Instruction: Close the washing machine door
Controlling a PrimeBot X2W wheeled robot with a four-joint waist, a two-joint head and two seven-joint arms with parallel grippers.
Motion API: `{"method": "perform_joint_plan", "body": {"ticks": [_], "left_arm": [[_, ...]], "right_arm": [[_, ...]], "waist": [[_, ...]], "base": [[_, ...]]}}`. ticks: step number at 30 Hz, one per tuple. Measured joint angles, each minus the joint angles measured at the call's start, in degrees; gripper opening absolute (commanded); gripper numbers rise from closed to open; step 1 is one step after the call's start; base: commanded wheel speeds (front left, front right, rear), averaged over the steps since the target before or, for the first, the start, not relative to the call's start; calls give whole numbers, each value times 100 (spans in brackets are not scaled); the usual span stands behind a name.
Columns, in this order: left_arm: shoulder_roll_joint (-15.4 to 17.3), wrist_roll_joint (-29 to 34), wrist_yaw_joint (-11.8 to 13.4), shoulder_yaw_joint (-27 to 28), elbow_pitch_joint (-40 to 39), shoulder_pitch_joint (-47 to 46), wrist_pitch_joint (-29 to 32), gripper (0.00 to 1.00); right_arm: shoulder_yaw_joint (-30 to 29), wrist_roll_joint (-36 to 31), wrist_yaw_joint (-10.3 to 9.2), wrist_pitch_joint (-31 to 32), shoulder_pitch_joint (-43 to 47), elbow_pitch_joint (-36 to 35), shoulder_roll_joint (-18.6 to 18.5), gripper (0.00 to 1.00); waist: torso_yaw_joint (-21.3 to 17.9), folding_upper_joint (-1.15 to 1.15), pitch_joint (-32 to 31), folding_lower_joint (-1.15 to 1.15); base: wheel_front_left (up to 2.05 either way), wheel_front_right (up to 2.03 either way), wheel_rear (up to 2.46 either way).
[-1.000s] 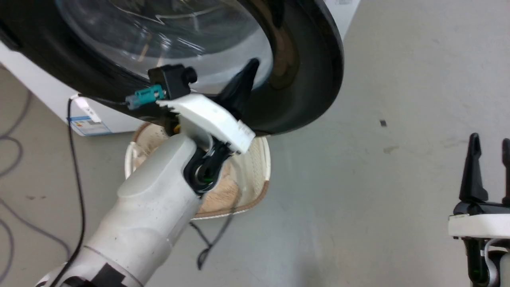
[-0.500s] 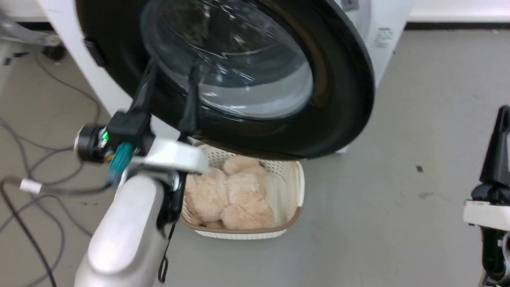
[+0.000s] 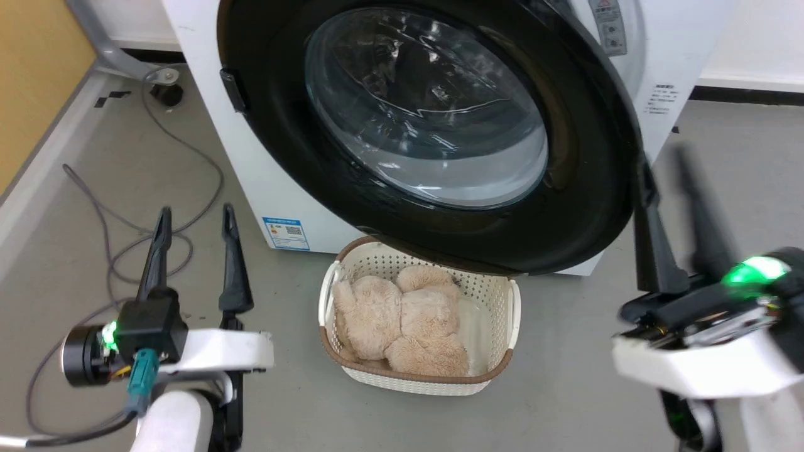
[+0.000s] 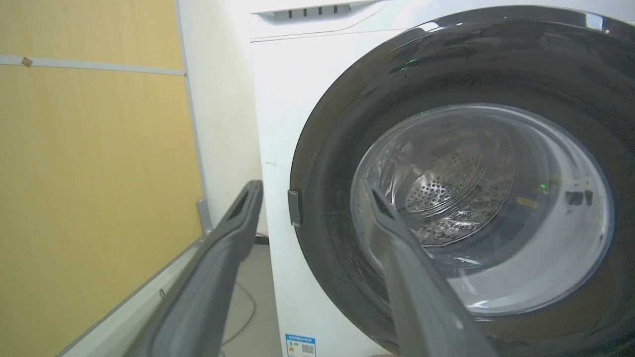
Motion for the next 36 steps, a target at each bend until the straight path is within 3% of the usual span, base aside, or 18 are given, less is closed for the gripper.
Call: {"method": "perform_joint_plan", "body": {"ticks": [8, 12, 17, 25, 36], "left_arm": [[-204, 236, -149, 197, -131, 265, -1, 100], [-324, 297, -203, 264, -174, 265, 0, 100], [-454, 357, -312, 312, -231, 253, 0, 100], [-611, 447, -414, 342, -318, -10, 0, 100], [-693, 523, -547, 463, -367, -436, 0, 100]], "right_arm": [[1170, -55, 0, 0, -55, 491, -860, 0], [1315, -189, 1, -1, -58, 984, -1101, 0], [1131, -242, 1, 0, -217, 1605, -1244, 0], [369, -401, 1, 2, -778, 2443, -1172, 0], [-257, -654, 14, 0, -1753, 3160, -1121, 0]], "waist": [[124, 0, 75, 0], [163, 0, 169, 0], [212, 0, 384, 0], [313, 0, 889, 0], [501, 0, 1660, 1]], "base": [[0, 0, 0], [0, 0, 0], [0, 0, 0], [0, 0, 0], [0, 0, 0]]}}
